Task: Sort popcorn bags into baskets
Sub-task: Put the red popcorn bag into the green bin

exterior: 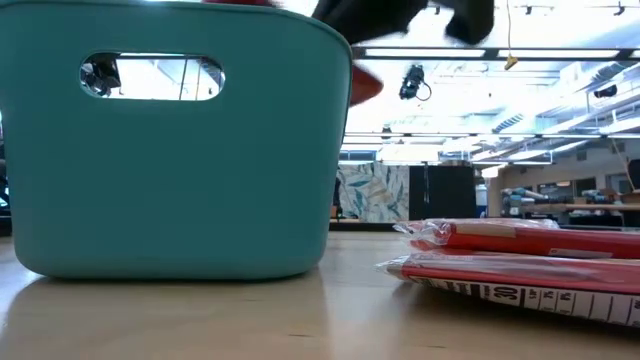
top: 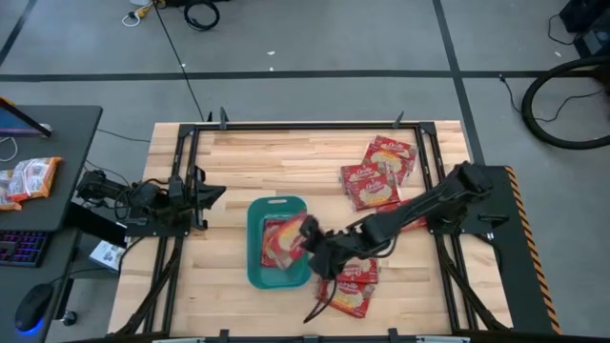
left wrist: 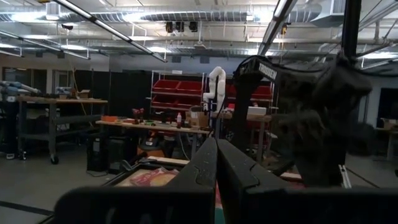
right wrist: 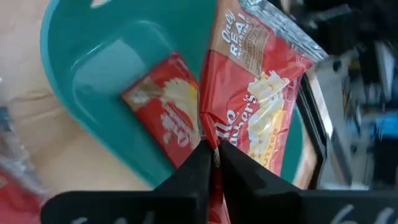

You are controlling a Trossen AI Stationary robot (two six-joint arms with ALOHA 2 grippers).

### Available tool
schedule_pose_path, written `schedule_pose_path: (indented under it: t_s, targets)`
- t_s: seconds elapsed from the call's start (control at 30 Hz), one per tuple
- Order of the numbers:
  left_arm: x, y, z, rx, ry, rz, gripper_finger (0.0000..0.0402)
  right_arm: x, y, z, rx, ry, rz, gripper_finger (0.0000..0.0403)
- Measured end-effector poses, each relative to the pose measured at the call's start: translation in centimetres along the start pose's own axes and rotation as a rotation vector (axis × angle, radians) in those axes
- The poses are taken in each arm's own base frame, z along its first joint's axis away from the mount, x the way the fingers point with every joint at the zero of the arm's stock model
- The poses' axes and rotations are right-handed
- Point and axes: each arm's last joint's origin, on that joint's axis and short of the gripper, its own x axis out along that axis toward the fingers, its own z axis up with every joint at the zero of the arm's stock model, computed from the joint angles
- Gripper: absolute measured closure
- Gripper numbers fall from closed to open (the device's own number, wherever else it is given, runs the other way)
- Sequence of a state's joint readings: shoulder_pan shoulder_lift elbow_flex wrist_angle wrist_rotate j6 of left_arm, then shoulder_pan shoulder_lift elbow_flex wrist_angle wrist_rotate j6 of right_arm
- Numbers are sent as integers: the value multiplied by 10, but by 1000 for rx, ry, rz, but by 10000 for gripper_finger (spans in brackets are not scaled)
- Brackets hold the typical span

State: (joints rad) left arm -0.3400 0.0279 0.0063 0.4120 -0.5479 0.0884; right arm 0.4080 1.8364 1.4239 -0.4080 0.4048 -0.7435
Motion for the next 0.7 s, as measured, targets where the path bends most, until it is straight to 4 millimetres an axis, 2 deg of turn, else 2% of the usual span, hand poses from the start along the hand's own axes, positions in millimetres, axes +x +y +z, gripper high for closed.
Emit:
schedule_pose_path:
  t_s: [0.17, 0.37, 0.53, 0.7]
  targets:
    - [0, 0, -1, -2, 8, 0, 395, 36, 15, -3, -246, 39, 22, 361]
    - [0, 0, -2, -16, 23, 0, 395, 54, 21, -9, -454, 74, 46, 339]
    - [0, 0, -3, -39, 27, 0, 395, 53, 11, -15, -377, 70, 43, 304]
    - [0, 0, -4, -36, 38, -1, 395, 36, 4, -16, -204, 137, -6, 269]
